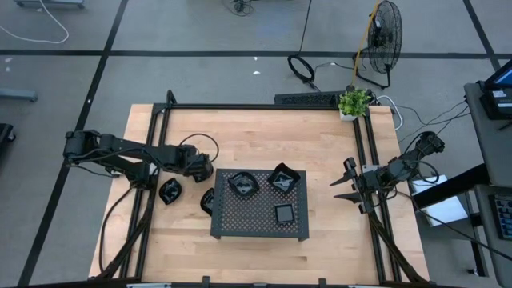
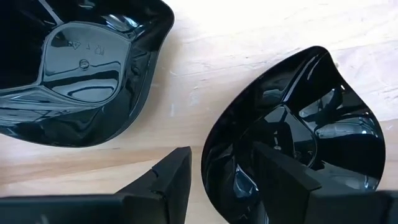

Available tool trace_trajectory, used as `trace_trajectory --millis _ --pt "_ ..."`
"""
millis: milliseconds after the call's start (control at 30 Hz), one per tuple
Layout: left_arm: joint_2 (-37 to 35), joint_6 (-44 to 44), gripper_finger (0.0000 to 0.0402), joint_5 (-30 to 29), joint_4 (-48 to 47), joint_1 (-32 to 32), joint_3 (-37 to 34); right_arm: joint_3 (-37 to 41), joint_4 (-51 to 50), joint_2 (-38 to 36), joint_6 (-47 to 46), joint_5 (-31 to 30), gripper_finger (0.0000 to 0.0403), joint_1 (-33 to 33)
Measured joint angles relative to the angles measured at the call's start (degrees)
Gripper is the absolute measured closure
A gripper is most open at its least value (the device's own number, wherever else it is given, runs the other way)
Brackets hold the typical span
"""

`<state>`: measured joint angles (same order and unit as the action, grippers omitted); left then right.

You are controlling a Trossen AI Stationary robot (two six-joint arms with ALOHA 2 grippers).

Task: Pick & Place Mini shaped plates
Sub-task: Stack the black leaf-shaped plate on top of the black leaf-shaped plate on the shelf

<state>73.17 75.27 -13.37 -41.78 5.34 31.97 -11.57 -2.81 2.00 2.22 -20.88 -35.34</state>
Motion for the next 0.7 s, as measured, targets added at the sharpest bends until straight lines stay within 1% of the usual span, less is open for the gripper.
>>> trace_trajectory --millis 367,600,700 --pt "0.0 0.2 0.0341 -0.2 0.0 0.0 0.0 0.0 0.0 0.0 0.0 0.0 0.0238 0.0" --pt "0.0 -1.1 0.0388 -0.5 0.1 0.0 0.1 0.0 0.0 0.0 0.0 0.0 0.0238 0.0" --pt "0.0 -1.7 0.0396 -1.5 0.2 0.0 0.2 0.0 0.0 0.0 0.0 0.0 0.0238 0.0"
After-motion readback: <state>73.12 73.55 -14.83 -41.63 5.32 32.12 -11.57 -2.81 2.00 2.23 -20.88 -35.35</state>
